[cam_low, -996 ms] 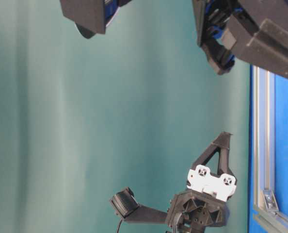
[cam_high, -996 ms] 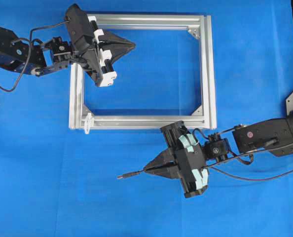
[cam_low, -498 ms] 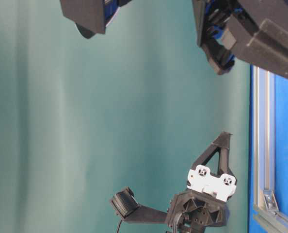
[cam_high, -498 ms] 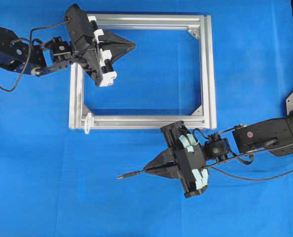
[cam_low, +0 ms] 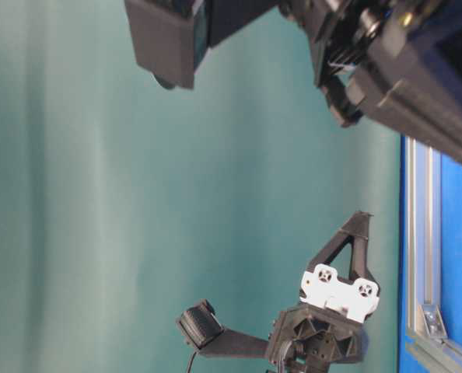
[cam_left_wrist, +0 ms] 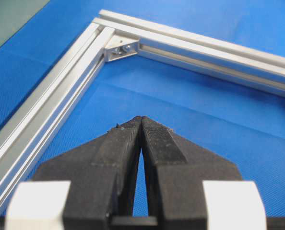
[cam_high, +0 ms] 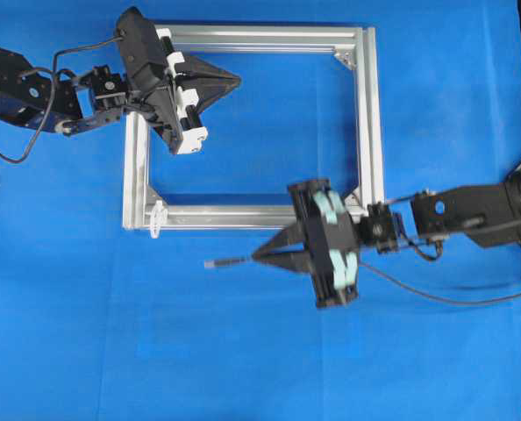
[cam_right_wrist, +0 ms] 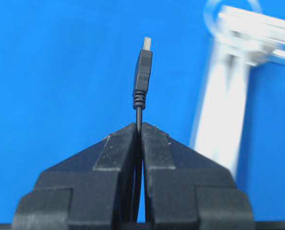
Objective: Insert the wire through the string loop located on the left side.
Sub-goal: 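Carry the cable plug left toward the white zip-tie loop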
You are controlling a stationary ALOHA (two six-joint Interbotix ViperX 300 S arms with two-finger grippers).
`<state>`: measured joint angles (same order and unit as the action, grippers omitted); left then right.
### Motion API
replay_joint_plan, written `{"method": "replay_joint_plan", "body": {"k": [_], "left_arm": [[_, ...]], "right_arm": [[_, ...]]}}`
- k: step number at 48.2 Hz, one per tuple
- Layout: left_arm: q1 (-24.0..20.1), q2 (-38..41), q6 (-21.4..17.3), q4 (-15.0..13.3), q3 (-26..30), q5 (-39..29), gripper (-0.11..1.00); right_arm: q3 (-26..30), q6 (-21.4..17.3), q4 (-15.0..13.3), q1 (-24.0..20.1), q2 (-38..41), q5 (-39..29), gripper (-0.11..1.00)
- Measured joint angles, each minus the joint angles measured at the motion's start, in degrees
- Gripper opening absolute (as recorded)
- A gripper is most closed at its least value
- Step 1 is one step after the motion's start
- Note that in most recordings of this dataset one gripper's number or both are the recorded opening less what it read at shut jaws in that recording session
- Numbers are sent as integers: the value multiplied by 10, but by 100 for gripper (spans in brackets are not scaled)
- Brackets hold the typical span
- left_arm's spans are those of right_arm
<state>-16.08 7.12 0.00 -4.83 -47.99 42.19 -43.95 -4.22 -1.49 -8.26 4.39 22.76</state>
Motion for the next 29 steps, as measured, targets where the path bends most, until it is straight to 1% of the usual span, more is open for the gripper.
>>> {"method": "replay_joint_plan", "body": {"k": [9,13,29], "left_arm": [[0,0,0,0,0,-1,0],[0,0,0,0,1,-1,0],[0,0,0,0,1,-1,0]], "right_arm": [[-4,0,0,42,-4,0,0],[-5,0,0,54,-4,-1,0],[-4,0,0,57,-3,0,0]]}}
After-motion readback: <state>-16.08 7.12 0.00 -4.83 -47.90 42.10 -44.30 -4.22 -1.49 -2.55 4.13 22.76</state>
